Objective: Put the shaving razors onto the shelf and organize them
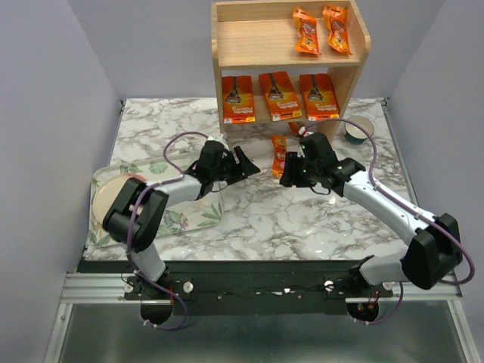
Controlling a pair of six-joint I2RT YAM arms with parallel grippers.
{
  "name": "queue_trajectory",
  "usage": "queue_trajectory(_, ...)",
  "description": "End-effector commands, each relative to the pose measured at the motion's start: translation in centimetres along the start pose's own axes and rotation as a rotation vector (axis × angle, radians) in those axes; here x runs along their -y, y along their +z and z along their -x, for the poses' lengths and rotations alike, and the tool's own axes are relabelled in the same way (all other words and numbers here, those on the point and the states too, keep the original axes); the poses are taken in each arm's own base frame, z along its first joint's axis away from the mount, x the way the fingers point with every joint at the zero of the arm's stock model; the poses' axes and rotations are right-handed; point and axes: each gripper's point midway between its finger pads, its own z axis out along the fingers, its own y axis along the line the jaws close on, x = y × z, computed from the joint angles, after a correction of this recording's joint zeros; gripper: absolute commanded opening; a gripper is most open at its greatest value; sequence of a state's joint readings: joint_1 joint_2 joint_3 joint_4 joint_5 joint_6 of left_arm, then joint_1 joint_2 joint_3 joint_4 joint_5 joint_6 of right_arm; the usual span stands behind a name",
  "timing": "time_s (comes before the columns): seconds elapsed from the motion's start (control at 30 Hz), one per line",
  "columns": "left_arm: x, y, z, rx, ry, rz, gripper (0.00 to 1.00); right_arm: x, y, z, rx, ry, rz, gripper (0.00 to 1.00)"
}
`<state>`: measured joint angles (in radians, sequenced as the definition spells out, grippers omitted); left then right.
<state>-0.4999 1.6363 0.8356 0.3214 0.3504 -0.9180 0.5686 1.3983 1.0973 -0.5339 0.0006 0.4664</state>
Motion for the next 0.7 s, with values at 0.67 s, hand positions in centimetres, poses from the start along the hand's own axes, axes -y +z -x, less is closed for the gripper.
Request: queue_trajectory(0.67, -0.5, 13.1, -2.8, -0.002, -0.15, 0.102, 0.61, 3.8, -3.9, -2.5, 0.085, -0.002, -0.002, 0.63)
